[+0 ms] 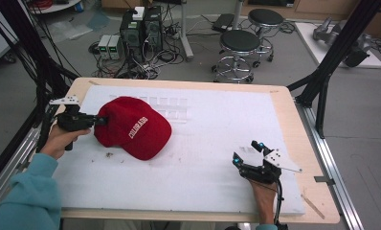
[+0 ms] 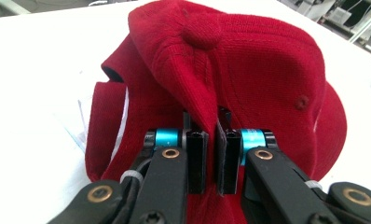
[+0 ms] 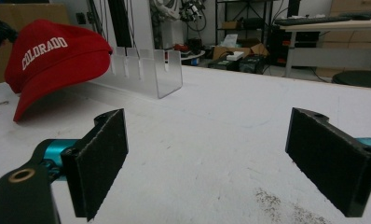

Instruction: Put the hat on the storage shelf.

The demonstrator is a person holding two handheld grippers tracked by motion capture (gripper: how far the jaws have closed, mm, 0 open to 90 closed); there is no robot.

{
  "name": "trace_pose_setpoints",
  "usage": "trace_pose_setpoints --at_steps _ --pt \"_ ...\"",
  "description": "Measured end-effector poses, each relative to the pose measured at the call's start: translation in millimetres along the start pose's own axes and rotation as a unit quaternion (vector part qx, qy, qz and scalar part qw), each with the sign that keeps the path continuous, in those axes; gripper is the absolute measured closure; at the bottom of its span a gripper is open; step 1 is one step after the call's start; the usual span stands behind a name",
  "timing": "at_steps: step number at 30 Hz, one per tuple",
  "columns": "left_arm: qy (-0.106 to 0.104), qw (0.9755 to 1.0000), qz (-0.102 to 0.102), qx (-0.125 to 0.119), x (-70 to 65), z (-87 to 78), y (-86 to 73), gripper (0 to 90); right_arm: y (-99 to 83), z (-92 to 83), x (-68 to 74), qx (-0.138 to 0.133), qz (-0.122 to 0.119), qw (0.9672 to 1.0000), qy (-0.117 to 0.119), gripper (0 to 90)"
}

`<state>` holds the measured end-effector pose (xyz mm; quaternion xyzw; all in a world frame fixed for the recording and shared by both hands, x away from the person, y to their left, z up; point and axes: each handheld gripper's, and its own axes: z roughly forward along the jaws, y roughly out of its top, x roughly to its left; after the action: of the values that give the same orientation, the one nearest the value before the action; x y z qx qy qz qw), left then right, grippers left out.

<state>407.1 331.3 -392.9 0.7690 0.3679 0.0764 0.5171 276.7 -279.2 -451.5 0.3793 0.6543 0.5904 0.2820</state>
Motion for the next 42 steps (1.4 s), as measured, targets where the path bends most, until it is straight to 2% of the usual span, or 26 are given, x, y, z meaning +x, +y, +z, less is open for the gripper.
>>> trace_pose_setpoints --at_steps 4,6,12,19,24,33,39,42 --pt "-0.004 0.9998 -0.012 -0.018 -3.1 -4.3 2.5 85.0 0.0 0.3 -0.2 -0.001 -0.004 1.0 0.0 11.9" --pt "-0.007 0.9996 -0.011 -0.025 -8.0 -7.8 4.8 85.2 0.0 0.2 0.4 0.0 -0.003 1.0 0.0 11.9" --pt "-0.009 0.9991 -0.019 -0.036 -16.4 -13.6 9.0 85.6 0.1 0.4 1.4 0.002 -0.007 1.0 0.0 11.9" --pt "-0.013 0.9983 -0.01 -0.056 -30.3 -23.2 19.7 86.0 0.2 0.7 1.6 0.001 -0.013 0.9999 -0.002 11.9" --pt "-0.013 0.998 0.004 -0.061 -43.3 -26.2 32.6 86.4 0.2 0.7 1.7 0.002 -0.013 0.9999 -0.003 11.9" --pt "-0.022 0.9975 0.02 -0.064 -66.6 -20.2 48.8 86.6 0.3 1.0 2.2 0.003 -0.009 0.9999 -0.011 11.9" --pt "-0.027 0.9971 0.032 -0.064 -79.8 -14.5 58.5 86.7 0.8 2.1 4.8 0.009 -0.02 0.9996 -0.015 11.8" --pt "-0.034 0.9963 0.032 -0.073 -85.3 -13.0 63.8 86.7 0.9 2.1 4.9 0.009 -0.021 0.9996 -0.015 11.8"
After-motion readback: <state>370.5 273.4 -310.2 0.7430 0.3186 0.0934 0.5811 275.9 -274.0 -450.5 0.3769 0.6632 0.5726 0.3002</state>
